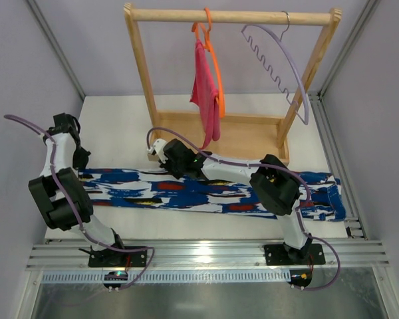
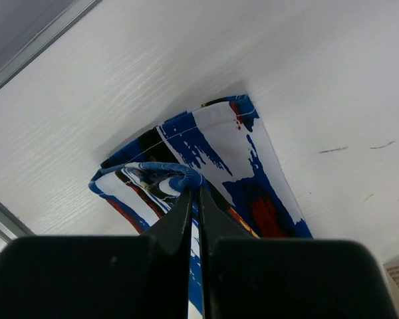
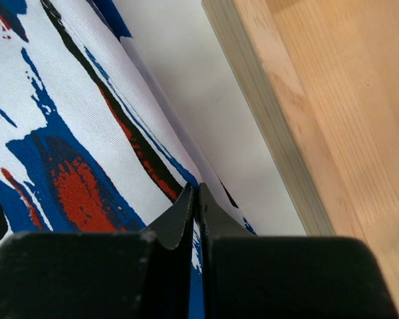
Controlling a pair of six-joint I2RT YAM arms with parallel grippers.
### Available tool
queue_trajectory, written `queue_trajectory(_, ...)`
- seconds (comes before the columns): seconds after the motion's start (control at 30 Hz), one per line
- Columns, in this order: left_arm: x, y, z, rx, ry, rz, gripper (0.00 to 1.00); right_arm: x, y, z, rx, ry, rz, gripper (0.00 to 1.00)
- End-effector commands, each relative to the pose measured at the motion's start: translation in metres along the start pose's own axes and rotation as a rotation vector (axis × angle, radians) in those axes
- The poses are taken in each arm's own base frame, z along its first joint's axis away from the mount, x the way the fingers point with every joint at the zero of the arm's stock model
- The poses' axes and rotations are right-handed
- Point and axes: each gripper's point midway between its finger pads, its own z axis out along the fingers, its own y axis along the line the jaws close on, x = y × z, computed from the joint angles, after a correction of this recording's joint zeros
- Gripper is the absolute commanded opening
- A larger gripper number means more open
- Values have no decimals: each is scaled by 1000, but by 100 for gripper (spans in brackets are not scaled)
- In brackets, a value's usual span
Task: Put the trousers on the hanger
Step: Fold the trousers
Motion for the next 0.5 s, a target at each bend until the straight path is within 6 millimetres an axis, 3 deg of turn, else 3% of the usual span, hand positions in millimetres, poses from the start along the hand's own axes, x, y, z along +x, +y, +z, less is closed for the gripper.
queue_trajectory(0.0,-30,-9,-33,92,-121,-40,1,-26,-17,-13,76,-87,40,4)
queue_trajectory(0.17,-43,-13,-53,110,-134,-40,0,-20,-13,-5,63,-77,56,4)
queue_trajectory(0.3,-40,-21,-44,97,-97,1,0,-13,-13,2,70,-61,66,4)
queue_trajectory(0.47,-32,-33,-7,36,-20,71,0,-2,-15,9,92,-33,70,4)
